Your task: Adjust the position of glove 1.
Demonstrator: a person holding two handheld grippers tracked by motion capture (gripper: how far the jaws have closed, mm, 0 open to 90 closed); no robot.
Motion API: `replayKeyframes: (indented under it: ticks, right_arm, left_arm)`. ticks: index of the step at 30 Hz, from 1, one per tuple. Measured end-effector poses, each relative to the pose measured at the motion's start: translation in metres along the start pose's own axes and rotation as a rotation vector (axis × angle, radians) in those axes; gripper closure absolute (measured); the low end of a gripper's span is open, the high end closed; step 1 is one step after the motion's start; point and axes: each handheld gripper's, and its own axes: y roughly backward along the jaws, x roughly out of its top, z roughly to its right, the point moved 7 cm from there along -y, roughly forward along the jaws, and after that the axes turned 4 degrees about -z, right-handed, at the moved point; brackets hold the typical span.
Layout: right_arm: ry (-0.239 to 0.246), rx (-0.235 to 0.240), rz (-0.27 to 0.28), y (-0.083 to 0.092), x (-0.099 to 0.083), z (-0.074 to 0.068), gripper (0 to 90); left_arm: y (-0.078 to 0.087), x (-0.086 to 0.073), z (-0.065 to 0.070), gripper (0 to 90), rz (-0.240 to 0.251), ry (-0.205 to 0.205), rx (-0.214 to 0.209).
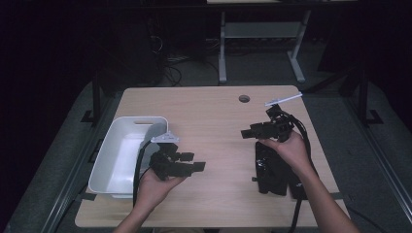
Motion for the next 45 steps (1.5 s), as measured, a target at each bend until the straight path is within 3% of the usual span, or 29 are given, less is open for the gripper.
replayKeyframes:
  ticks: [18,28,45]
  right_arm:
    - [-0.071,-0.05,0.008,0.014,-0.048,0.033,38.9]
    - [-0.099,-0.083,0.03,0.029,-0.071,0.051,39.4]
    - [-0.142,-0.149,0.009,0.045,-0.113,0.075,39.7]
  left_arm:
    - [-0.03,-0.008,0.015,33.3,-0.043,-0.052,-0.038]
    - [-0.048,-0.009,0.024,31.4,-0.06,-0.064,-0.056]
    - [-0.067,-0.008,0.031,28.3,-0.081,-0.075,-0.072]
